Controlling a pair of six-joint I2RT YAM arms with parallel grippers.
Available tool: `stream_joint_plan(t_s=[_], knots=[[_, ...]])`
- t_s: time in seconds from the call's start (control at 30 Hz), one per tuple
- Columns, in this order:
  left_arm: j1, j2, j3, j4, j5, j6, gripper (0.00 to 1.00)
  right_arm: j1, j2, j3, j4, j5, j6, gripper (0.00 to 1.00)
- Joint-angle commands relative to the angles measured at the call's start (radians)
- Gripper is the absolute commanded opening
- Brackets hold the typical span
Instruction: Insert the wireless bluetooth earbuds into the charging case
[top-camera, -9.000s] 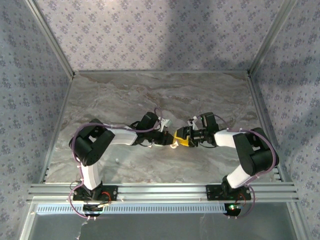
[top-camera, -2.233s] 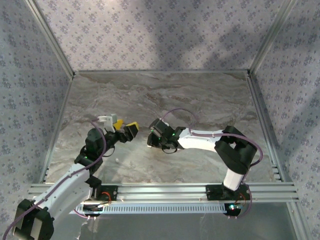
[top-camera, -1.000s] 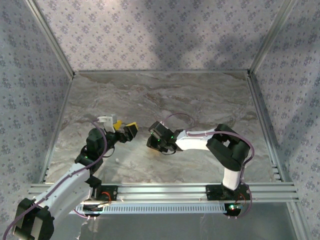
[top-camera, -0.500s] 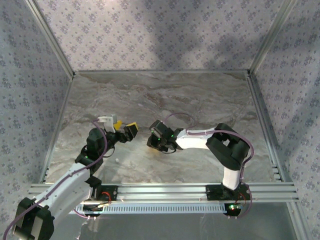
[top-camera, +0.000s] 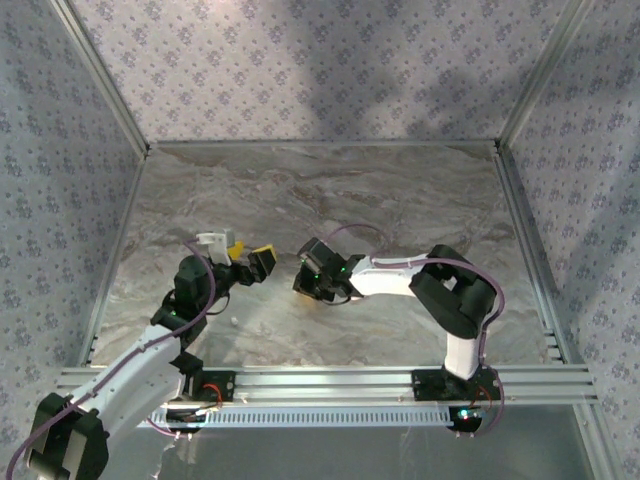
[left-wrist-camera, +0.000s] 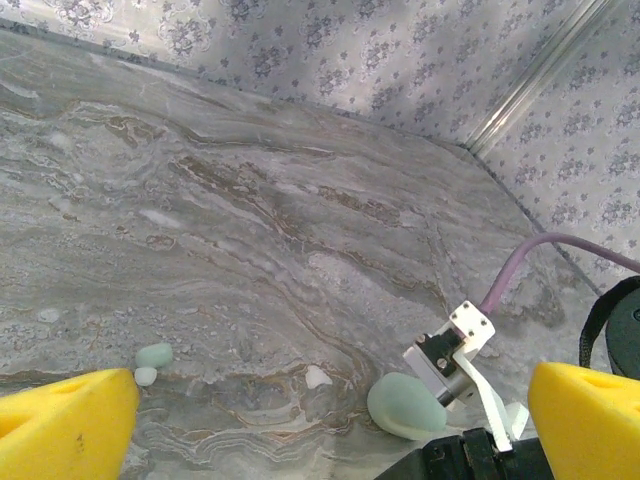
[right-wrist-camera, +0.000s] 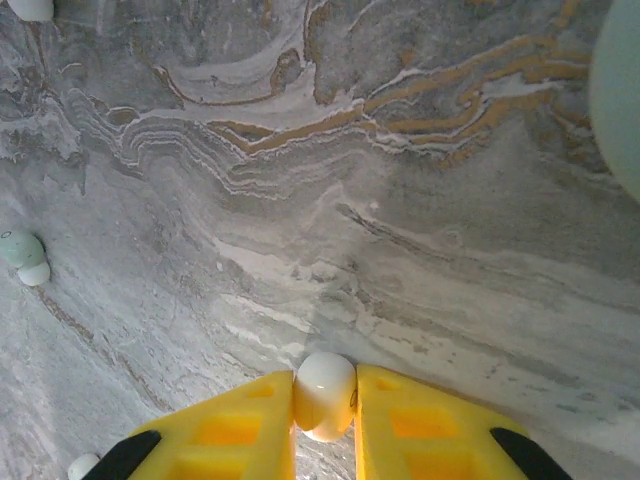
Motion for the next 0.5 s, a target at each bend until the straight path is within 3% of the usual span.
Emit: stream_joint_plan(t_s=[0.0, 0.47], knots=[[-0.005, 0.002, 0.008, 0.025, -0.01, 0.008, 1.0, 0.002, 0.009, 0.031, -0.044, 0.038, -0.041, 0.2], [-0.005, 0.033, 0.01, 0.04, 0.001, 0.003, 1.0, 0.063, -0.156, 0.056, -0.298, 0.184, -0.183, 0.2]])
